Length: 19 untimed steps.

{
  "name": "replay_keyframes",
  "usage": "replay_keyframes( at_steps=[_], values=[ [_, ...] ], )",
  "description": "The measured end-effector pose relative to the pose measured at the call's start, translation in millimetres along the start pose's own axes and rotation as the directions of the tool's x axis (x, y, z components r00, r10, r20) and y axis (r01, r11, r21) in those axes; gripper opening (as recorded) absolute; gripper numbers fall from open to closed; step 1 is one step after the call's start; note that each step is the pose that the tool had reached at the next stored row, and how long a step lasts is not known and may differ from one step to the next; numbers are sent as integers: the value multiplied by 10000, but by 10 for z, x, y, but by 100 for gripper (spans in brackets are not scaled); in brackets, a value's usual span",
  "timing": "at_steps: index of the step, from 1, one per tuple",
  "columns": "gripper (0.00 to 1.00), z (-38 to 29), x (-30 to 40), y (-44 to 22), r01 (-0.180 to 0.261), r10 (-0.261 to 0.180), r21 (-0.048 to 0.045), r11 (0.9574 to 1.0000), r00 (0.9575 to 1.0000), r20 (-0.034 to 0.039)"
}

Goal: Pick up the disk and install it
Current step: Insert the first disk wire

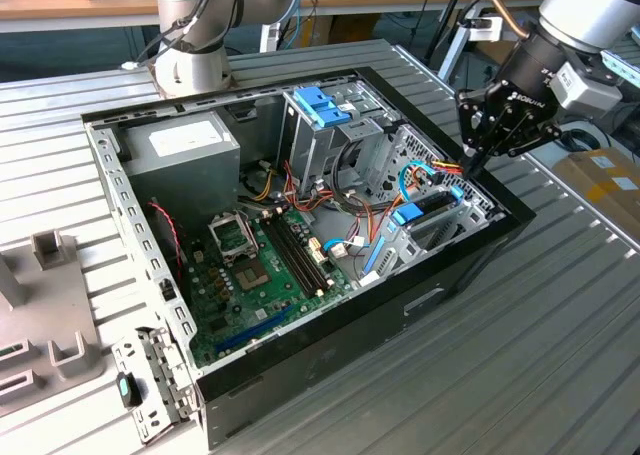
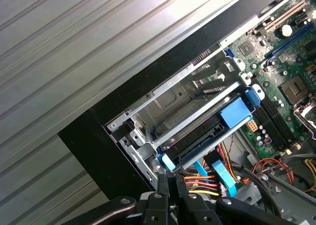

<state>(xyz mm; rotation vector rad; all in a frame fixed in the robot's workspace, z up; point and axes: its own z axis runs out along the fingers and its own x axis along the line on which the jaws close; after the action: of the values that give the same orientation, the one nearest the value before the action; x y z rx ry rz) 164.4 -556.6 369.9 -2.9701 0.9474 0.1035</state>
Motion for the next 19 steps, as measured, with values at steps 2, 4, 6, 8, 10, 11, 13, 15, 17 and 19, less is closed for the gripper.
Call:
replay_keyframes(
  at_steps=[2,4,6,8,10,11,13,15,17,19],
  values=[
    [17,1,-9,6,0,0,0,10000,10000,0],
    [17,2,-19,13,1,-1,0,10000,10000,0],
    [17,1,-22,16,1,-1,0,10000,10000,0],
    [17,2,-28,20,0,0,1,10000,10000,0],
    [17,3,-31,22,1,-1,0,10000,10000,0],
    [17,3,-33,24,1,-1,0,10000,10000,0],
    [17,3,-39,28,0,0,0,10000,10000,0],
    [17,3,-44,31,0,0,0,10000,10000,0],
    [17,4,-49,35,0,0,0,10000,10000,0],
    [17,4,-54,39,0,0,0,10000,10000,0]
  ],
)
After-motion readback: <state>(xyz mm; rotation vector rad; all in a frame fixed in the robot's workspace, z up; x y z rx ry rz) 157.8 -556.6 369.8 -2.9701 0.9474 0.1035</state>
